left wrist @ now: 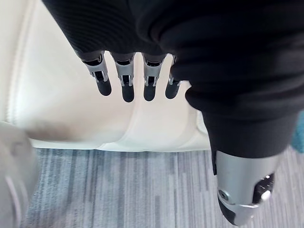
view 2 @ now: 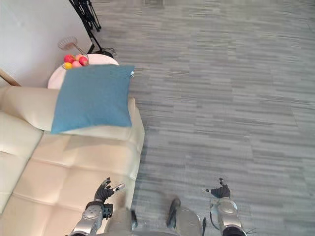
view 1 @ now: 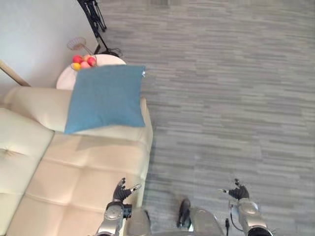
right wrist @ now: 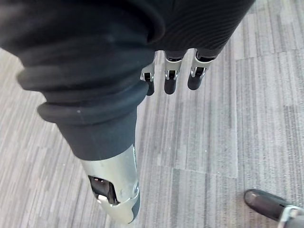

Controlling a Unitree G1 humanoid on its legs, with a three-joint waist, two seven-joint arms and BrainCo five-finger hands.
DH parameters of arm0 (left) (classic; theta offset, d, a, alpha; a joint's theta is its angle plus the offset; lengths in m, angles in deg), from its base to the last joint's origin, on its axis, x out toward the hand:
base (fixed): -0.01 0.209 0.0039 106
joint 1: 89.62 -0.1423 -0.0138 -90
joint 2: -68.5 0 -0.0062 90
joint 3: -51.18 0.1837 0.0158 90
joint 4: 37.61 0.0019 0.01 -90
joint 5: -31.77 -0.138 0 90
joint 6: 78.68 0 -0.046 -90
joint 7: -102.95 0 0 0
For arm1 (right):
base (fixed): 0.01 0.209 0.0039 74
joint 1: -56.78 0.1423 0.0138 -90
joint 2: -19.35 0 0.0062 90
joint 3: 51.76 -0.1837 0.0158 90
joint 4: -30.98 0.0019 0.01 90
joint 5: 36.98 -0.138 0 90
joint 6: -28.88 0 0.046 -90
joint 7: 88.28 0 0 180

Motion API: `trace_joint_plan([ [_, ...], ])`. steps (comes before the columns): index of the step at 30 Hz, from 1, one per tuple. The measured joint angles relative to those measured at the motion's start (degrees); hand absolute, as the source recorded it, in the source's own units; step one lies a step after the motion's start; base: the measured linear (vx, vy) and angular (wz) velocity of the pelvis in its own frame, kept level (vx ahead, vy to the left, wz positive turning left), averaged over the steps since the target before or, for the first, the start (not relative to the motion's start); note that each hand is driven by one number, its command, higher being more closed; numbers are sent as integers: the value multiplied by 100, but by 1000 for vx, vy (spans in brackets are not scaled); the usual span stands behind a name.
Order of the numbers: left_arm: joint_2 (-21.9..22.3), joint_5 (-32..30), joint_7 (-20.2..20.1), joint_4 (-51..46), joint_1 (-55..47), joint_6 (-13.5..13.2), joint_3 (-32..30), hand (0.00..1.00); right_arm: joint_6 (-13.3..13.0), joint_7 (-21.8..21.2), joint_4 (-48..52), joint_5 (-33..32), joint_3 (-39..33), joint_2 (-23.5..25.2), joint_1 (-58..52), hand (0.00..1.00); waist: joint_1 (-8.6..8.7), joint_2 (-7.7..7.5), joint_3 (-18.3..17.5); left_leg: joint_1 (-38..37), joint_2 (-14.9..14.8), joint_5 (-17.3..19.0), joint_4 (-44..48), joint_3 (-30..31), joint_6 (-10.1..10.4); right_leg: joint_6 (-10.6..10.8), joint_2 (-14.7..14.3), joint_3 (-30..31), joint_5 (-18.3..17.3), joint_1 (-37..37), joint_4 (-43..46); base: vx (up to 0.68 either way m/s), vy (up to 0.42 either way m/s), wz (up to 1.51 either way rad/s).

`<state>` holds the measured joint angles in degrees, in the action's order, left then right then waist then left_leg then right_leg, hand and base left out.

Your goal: Pick up cushions and gather them together orderly.

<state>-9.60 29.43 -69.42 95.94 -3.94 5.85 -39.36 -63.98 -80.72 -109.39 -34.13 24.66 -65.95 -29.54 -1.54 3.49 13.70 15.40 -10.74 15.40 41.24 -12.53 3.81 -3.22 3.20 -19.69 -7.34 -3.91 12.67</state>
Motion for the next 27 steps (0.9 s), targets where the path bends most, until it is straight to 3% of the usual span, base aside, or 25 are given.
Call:
trace_joint_plan([
  [1,12,0,0,-6,-10,1,-2,0,-2,-1,-2,1,-7,1,37,0,-35,16,10,90,128,-58,-674,21,45,91,4,46,-5,130,-115,397,133,-39],
  [2,105,1,3,-6,-73,11,-15,0,-8,3,-29,1,0,-23,52,0,-148,127,30,38,342,-934,-2257,87,76,261,-24,138,-106,465,-390,507,187,-54],
  [3,112,0,6,-8,-140,14,-15,0,-4,4,-49,2,48,18,24,0,-259,104,-28,-187,447,-1207,-2487,-79,-192,384,-4,268,-136,654,-554,459,167,-43],
  [4,104,1,11,-22,-151,15,-15,0,-4,3,-46,3,65,55,24,0,-253,56,-67,-205,538,-1177,-2560,-156,-228,472,70,268,-123,759,-637,522,175,6],
  [6,139,6,1,-77,-63,15,-82,0,-13,-1,-91,9,68,88,40,0,-238,-135,-116,-9,725,-702,-1973,-61,-740,990,397,156,-364,704,-222,591,238,47],
  [8,164,14,0,-86,-65,12,-128,0,-10,0,-113,18,67,120,86,0,-230,-192,-110,-118,796,-506,-1903,-33,-786,1231,580,213,-516,452,680,359,170,39],
  [9,126,20,0,-79,-77,14,-127,0,-11,-1,-129,68,67,169,84,0,-228,-284,-97,-301,897,-417,-1967,21,-798,1360,789,305,-514,81,1833,427,154,54],
  [10,47,23,1,-76,-91,20,-126,0,-10,-4,-157,158,73,236,81,0,-211,-436,-74,-572,1053,-351,-2095,169,-850,1697,1108,462,-143,-368,3138,507,98,97],
  [11,-85,58,4,-77,-103,32,-117,0,0,-12,-236,227,105,292,67,0,-145,-544,-46,-954,1157,-272,-2226,414,-904,1583,1334,578,99,-785,4334,503,39,99],
  [12,-99,63,6,-77,-119,31,-118,0,6,-16,-245,227,122,302,63,0,-127,-534,-39,-1087,1152,-249,-2270,526,-900,1429,1384,573,-35,-877,4574,397,-62,111],
  [13,-141,67,12,-82,-181,23,-119,0,0,-16,-221,228,181,299,46,0,-69,-493,-46,-1342,1099,-215,-2367,685,-856,1142,1383,499,-232,-1009,4625,363,-94,96],
  [15,-216,71,22,-80,-224,22,-200,0,-44,-18,-193,228,283,278,67,0,-75,-425,-15,-1601,1030,-140,-2449,939,-731,1055,1372,422,-441,-1238,3950,322,-150,91],
  [16,-205,73,31,-78,-227,23,-243,0,-52,-19,-134,225,284,273,56,0,-66,-430,-26,-1677,960,-69,-2419,1146,-625,1060,1220,580,-473,-1310,3238,268,-268,98],
  [17,-172,72,34,-74,-249,20,-241,0,-60,-19,3,225,285,271,-18,0,-60,-343,-55,-1652,859,55,-2300,1456,-460,1094,874,1124,-431,-1328,2139,307,-393,112],
  [18,-165,72,34,-71,-252,16,-238,0,-75,-19,74,223,284,273,-61,0,-51,-369,-90,-1576,843,170,-2160,1631,-373,1108,698,1611,-341,-1310,1491,243,-372,115],
  [19,-188,69,34,-52,-242,14,-239,0,-77,-19,115,221,281,269,-147,0,-47,-429,-107,-1415,896,347,-1922,1840,-223,1227,597,2161,-18,-1261,883,199,-412,124],
  [20,-28,67,67,145,-205,27,-230,0,-54,-16,112,219,209,158,-218,0,-50,-192,-144,-1300,755,493,-1714,2152,-103,1177,444,1977,87,-1145,1023,147,-309,105],
  [22,157,67,65,152,-320,22,-228,0,-52,-12,174,219,87,141,-346,0,-66,-87,-236,-1298,665,398,-1739,2203,52,1009,380,1817,-206,-1167,1431,208,-336,94],
  [23,242,68,67,152,-347,21,-224,0,-52,-7,222,220,42,137,-441,0,-44,-119,-226,-1298,635,345,-1755,2290,147,830,486,1553,-403,-1138,1691,239,-372,135],
  [24,291,69,67,145,-337,21,-220,0,-49,-7,229,219,31,136,-490,0,-53,-58,-302,-1194,495,199,-1854,2266,362,747,553,1192,-490,-1058,1736,169,-304,150],
  [26,280,74,72,117,-281,-2,-209,0,-60,-6,239,197,-7,180,-528,0,-25,-74,-368,-1042,228,-137,-2036,1872,351,660,584,660,-437,-768,1389,125,-254,146],
  [27,268,75,74,116,-252,-8,-192,0,-77,-6,240,179,-7,226,-560,0,17,-91,-373,-969,12,-265,-2060,1176,247,556,585,245,-369,-467,1052,125,-258,164],
])
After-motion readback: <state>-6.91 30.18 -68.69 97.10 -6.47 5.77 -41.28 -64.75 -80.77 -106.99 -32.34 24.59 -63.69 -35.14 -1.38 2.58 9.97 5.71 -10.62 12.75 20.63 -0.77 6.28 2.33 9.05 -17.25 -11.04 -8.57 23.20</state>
